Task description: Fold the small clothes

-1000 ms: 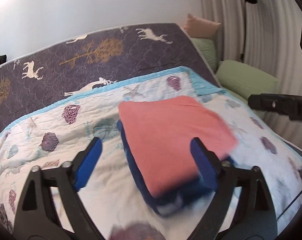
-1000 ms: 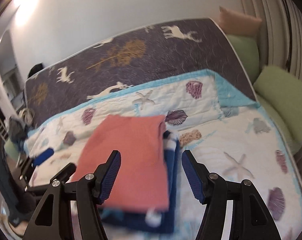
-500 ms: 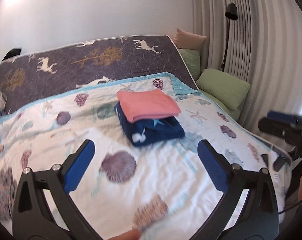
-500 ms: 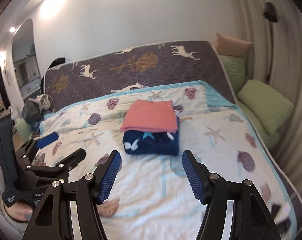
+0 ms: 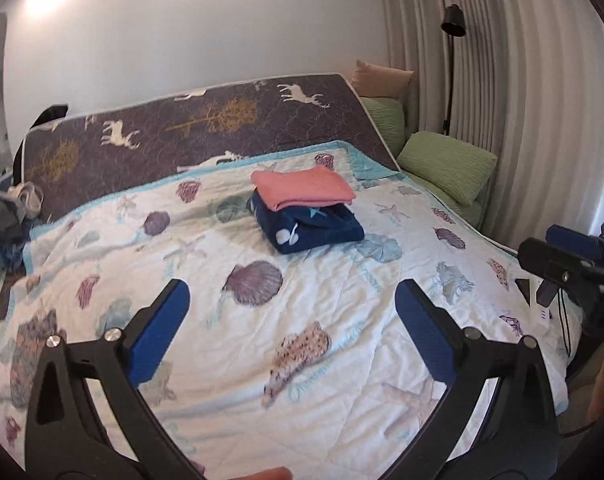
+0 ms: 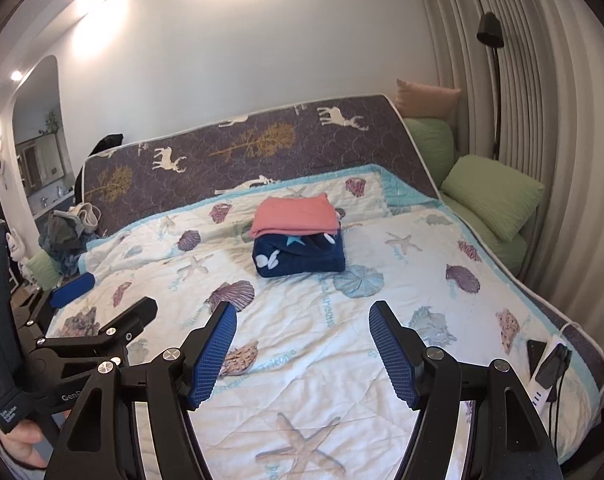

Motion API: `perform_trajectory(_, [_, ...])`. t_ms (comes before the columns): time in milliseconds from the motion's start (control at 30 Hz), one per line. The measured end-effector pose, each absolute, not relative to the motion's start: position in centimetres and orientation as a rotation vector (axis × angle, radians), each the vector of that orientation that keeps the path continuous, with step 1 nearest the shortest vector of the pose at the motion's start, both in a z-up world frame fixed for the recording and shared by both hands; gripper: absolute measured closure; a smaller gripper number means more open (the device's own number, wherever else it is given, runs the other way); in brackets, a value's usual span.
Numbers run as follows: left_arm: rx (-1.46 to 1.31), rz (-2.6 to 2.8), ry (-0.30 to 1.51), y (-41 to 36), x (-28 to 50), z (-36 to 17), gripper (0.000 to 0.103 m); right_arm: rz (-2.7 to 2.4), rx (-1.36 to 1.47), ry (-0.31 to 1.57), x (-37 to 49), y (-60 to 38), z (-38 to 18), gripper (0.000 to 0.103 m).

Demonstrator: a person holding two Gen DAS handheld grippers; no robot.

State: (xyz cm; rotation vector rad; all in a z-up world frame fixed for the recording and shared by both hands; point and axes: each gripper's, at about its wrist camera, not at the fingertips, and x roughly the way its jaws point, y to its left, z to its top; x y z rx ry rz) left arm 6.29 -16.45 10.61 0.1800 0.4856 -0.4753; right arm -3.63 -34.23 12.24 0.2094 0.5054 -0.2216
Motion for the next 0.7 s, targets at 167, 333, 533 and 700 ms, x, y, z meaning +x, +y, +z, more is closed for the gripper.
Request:
perform_trajectory(167, [0.191, -0.443, 0.488, -15.8, 5.5, 10.0, 0.001, -0.204, 0.223, 0.5, -4.6, -33.6, 11.9, 0.032])
perform_trajectory(333, [0.208, -0.435, 0.494, -15.9, 5.0, 9.6, 0.001, -0.203, 0.225, 0.501, -5.0, -33.3, 11.8, 0.032])
perform_trajectory(533, [0.187, -0.442, 0.505, -15.6, 4.7, 9.4, 0.001, -0.204, 0.216, 0.503, -5.1, -32.7, 11.5, 0.032])
perform_trajectory(700, [0.193, -0.434, 0.49, -15.4, 4.4, 9.6, 0.001, -0.204, 0.215, 0.504, -5.1, -32.6, 11.4, 0.032])
